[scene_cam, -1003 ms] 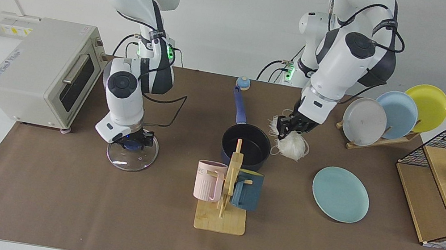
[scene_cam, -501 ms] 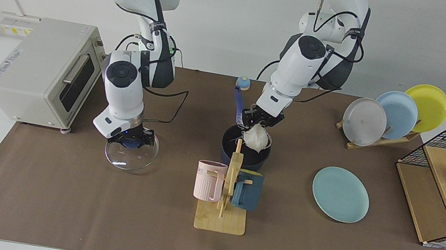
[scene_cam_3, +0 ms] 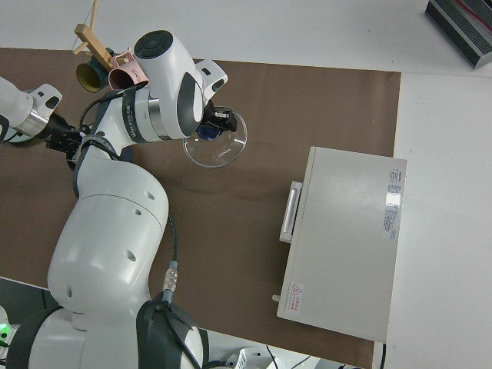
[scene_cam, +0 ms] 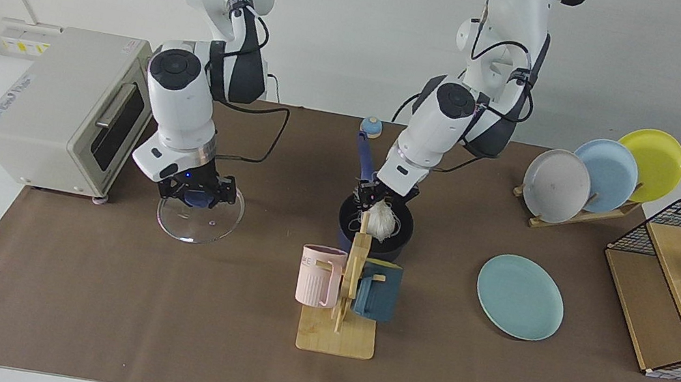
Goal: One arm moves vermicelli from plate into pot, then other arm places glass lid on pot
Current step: 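Carry the vermicelli with the left gripper over the black saucepan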
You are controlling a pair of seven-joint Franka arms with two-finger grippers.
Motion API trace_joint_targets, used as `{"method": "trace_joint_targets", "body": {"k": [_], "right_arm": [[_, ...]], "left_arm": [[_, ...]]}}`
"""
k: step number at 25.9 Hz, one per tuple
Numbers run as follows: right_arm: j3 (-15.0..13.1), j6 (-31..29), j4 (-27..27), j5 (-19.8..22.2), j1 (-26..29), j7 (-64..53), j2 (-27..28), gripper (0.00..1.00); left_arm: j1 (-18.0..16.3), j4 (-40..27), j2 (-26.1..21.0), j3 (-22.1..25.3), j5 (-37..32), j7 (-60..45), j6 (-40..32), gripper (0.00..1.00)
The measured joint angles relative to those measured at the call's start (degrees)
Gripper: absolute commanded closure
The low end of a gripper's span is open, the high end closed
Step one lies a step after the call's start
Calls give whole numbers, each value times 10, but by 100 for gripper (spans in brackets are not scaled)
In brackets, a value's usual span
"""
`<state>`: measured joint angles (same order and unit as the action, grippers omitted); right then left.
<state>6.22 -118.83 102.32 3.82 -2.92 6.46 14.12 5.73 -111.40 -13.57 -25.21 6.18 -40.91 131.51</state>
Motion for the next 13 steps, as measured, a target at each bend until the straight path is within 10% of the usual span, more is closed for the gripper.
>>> {"method": "trace_joint_targets", "body": {"k": [6, 13], "right_arm": [[1, 47, -16, -9, 4, -2, -18, 100], [11, 78, -23, -10, 19, -12, -34, 100]], "left_arm": [[-1, 0, -22, 2, -14, 1, 6, 97], [-1, 0, -42, 4, -27, 1, 21, 11]]}}
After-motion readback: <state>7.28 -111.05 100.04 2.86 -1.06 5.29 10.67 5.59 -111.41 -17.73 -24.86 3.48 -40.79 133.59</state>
